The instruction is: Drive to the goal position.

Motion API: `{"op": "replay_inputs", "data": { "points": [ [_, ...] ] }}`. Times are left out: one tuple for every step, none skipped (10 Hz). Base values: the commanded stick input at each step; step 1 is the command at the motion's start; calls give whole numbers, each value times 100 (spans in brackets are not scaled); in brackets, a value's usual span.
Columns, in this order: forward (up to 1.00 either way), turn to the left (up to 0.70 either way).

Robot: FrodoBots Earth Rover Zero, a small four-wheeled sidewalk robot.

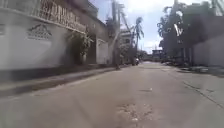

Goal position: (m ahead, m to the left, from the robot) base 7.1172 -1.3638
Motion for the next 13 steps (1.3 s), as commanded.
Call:
{"op": "replay_inputs", "data": {
  "points": [
    [100,-28],
    [100,-21],
    [100,-14],
    [100,-7],
    [100,0],
    [100,0],
    [100,0],
    [100,0],
    [100,0],
    [100,0],
    [100,0],
    [100,0],
    [100,0]
  ]
}}
